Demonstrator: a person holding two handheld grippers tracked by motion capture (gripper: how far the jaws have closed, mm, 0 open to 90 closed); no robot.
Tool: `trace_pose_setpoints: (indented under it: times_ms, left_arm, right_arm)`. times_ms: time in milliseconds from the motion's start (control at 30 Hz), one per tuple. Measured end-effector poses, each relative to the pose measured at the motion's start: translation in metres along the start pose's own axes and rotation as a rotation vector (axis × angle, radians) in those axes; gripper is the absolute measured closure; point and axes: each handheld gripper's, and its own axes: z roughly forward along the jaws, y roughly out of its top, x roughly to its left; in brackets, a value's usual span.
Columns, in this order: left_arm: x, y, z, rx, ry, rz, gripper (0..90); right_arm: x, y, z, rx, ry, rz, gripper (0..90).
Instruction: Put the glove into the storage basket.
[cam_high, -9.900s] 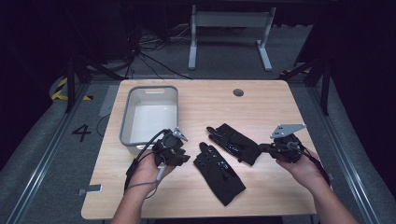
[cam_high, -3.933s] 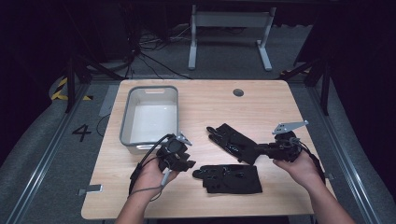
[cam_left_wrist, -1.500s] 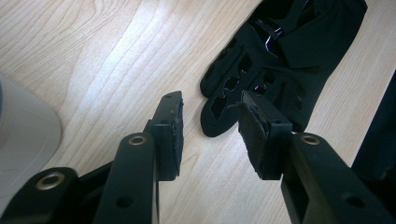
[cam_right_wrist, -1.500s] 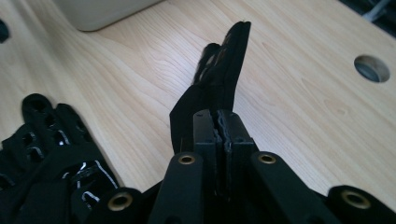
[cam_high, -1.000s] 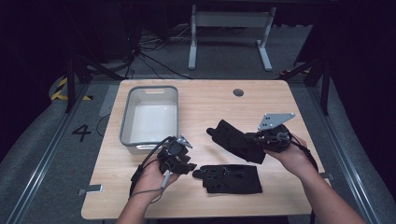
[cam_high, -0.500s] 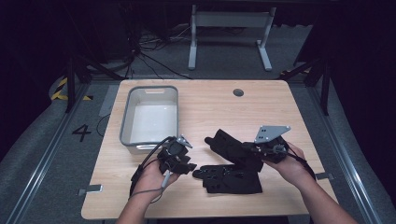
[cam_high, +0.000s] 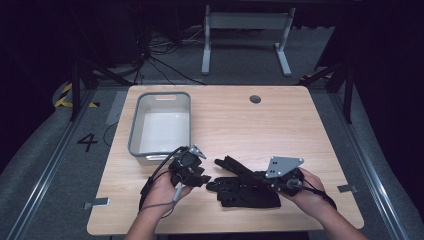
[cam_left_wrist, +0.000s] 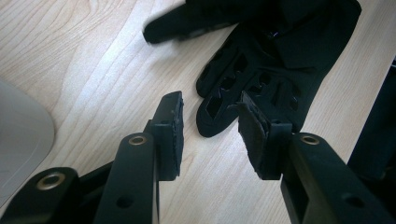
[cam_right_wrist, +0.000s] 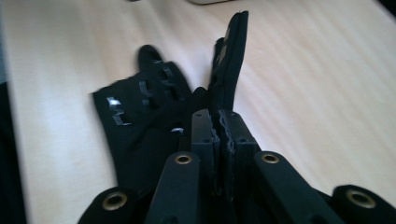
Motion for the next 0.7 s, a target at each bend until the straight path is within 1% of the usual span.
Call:
trace_pose_setpoints:
  times_ms: [33, 67, 100, 133, 167, 200, 233, 267, 300, 333, 367, 400, 433, 467, 533, 567, 633, 700]
  left_arm:
    - [0.000, 0.000, 0.000, 0.000, 0.000, 0.000, 60.2]
    - [0.000, 0.000, 0.000, -0.002, -0.001, 0.000, 60.2]
    - [0.000, 0.000, 0.000, -0.002, -0.001, 0.000, 60.1]
    - [0.000, 0.000, 0.000, -0.003, -0.004, -0.001, 60.1]
    - [0.000, 0.000, 0.000, -0.003, -0.005, -0.002, 60.0]
    - [0.000, 0.000, 0.000, -0.001, -0.005, -0.002, 60.0]
    - [0.000, 0.000, 0.000, 0.001, -0.005, -0.001, 60.0]
    - [0.000, 0.000, 0.000, 0.001, -0.005, -0.001, 60.0]
    - [0.000, 0.000, 0.000, 0.002, -0.006, -0.002, 60.0]
    - [0.000, 0.000, 0.000, 0.002, -0.006, -0.002, 59.9]
    - [0.000, 0.000, 0.000, 0.002, -0.007, -0.002, 60.0]
    - [0.000, 0.000, 0.000, 0.002, -0.009, -0.002, 59.8]
    - [0.000, 0.000, 0.000, 0.003, -0.011, -0.002, 59.8]
    - [0.001, 0.000, 0.000, 0.005, -0.011, -0.003, 59.7]
    - [0.001, 0.000, 0.000, 0.008, -0.012, -0.002, 59.7]
    - [0.001, 0.000, 0.001, 0.008, -0.013, -0.004, 59.7]
    - [0.000, 0.000, 0.001, 0.006, -0.013, -0.003, 59.7]
    - [0.000, 0.000, 0.000, 0.006, -0.015, -0.001, 59.6]
  right_arm:
    - [0.000, 0.000, 0.000, 0.000, 0.000, 0.000, 84.6]
    - [0.008, -0.002, 0.004, 0.018, 0.042, 0.005, 84.2]
    - [0.008, -0.002, 0.004, 0.018, 0.042, 0.005, 84.2]
    - [0.011, -0.004, 0.006, 0.030, 0.067, 0.017, 84.2]
    - [0.015, -0.008, 0.013, 0.053, 0.119, 0.034, 83.4]
    - [0.015, -0.008, 0.013, 0.053, 0.119, 0.034, 83.4]
    - [0.019, -0.012, 0.019, 0.078, 0.156, 0.046, 81.8]
    - [0.019, -0.012, 0.019, 0.078, 0.156, 0.046, 81.8]
    - [0.019, -0.014, 0.020, 0.084, 0.169, 0.052, 80.7]
    - [0.020, -0.016, 0.023, 0.098, 0.195, 0.072, 79.5]
    - [0.021, -0.017, 0.025, 0.105, 0.210, 0.080, 78.4]
    - [0.023, -0.020, 0.027, 0.119, 0.248, 0.102, 75.2]
    - [0.023, -0.020, 0.027, 0.119, 0.248, 0.102, 75.2]
    - [0.023, -0.020, 0.027, 0.126, 0.261, 0.114, 74.7]
    - [0.023, -0.023, 0.027, 0.129, 0.277, 0.121, 73.0]
    - [0.023, -0.024, 0.027, 0.131, 0.292, 0.132, 72.0]
    - [0.023, -0.025, 0.028, 0.137, 0.305, 0.155, 71.2]
    - [0.022, -0.026, 0.026, 0.127, 0.315, 0.163, 71.1]
